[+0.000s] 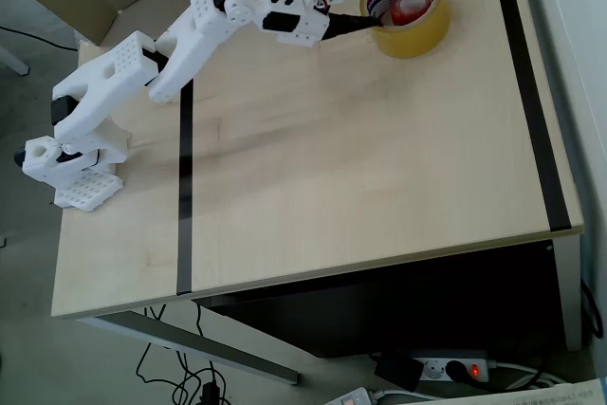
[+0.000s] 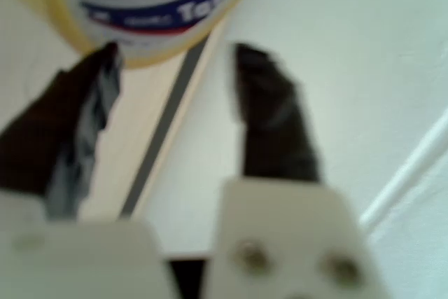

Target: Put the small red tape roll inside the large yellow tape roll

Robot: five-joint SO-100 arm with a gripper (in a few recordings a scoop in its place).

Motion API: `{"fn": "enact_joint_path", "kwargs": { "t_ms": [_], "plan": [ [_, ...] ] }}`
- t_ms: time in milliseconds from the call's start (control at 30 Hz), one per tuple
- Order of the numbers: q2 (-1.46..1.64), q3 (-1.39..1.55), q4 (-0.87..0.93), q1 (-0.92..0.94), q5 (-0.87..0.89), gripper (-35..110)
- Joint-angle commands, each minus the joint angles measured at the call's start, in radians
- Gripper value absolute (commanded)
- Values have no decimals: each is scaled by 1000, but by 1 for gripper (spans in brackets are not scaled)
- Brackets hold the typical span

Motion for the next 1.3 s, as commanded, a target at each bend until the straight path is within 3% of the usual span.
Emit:
{"fn": "enact_joint_path", "kwargs": {
  "t_ms": [0,167,333,500,1067,1267],
  "plan": [
    [58,-94,25,9,3,24],
    [91,-94,92,31,3,24],
    [201,-94,281,140,3,21],
    [298,-94,364,299,3,0],
    [259,-95,465,819,5,0],
    [192,-95,506,919,5,0]
  ]
}}
